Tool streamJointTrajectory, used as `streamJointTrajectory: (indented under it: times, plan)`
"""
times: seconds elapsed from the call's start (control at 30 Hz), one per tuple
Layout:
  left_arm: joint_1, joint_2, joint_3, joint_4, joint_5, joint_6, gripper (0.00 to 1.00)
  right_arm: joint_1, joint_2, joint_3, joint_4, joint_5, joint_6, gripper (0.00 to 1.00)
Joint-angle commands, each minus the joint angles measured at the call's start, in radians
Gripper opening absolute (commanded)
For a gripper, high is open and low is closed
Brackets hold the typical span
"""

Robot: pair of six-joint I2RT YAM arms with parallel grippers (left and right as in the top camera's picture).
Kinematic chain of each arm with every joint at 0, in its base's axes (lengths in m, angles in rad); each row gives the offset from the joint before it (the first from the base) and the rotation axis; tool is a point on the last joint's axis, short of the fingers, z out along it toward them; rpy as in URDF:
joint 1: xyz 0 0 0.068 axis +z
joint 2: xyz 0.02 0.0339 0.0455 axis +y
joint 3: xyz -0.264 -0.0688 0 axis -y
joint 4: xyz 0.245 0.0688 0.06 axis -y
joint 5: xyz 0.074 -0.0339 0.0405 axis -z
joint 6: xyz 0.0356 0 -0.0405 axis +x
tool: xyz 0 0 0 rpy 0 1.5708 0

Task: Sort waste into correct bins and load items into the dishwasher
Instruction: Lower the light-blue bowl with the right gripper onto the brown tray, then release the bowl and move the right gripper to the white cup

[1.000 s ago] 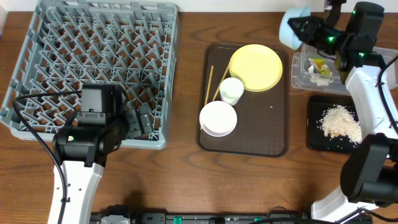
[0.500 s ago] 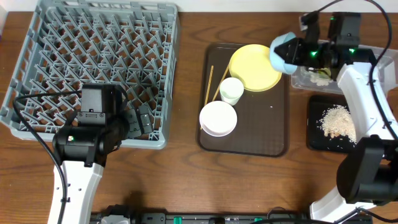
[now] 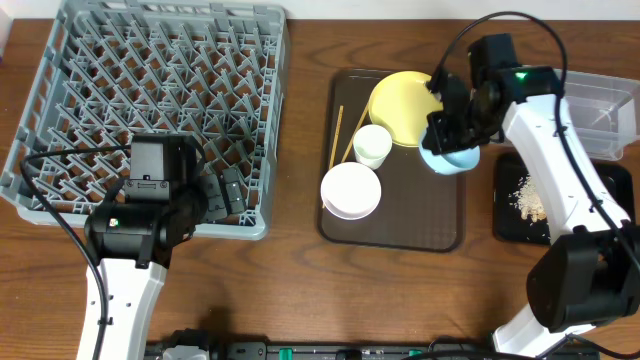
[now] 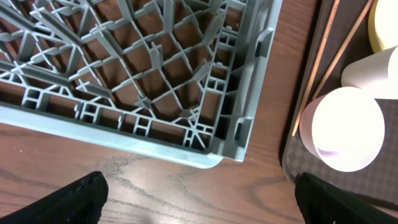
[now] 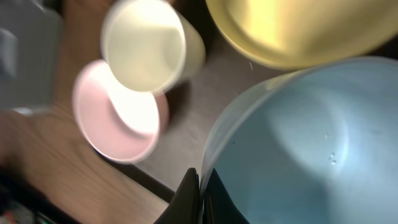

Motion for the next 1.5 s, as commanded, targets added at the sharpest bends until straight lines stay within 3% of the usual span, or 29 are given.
streamJointTrajectory:
  times: [0.0,0.4,0.7,0.77,0.8,1.0,1.2,1.47]
  plan:
    - [0.005,-0.002,0.018,0.005,-0.013,0.002,0.99,0.043,-0.021,0.007,-0.023,0.154,0.01,0.01]
    - [0.005,-0.002,0.018,0.003,-0.013,0.002,0.99,0.163,-0.021,-0.282,0.229,0.282,0.221,0.01]
    - [0.005,-0.002,0.018,0.003,-0.013,0.002,0.99,0.23,-0.021,-0.413,0.411,0.29,0.229,0.02]
    - [0.005,-0.002,0.018,0.003,-0.013,0.002,0.99,0.232,-0.021,-0.43,0.424,0.289,0.232,0.06]
    - [0.005,-0.002,0.018,0.003,-0.013,0.002,0.98,0.232,-0.021,-0.435,0.425,0.289,0.232,0.15]
    - [0.005,-0.002,0.018,0.003,-0.013,0.002,0.99,0.232,-0.021,-0.438,0.422,0.266,0.231,0.43]
    - [0.005,-0.002,0.018,0.002,-0.013,0.002,0.99,0.229,-0.039,-0.383,0.394,0.206,0.231,0.43]
    - [0.005,-0.002,0.018,0.002,-0.013,0.002,0.99,0.229,-0.078,-0.172,0.381,0.249,0.229,0.41]
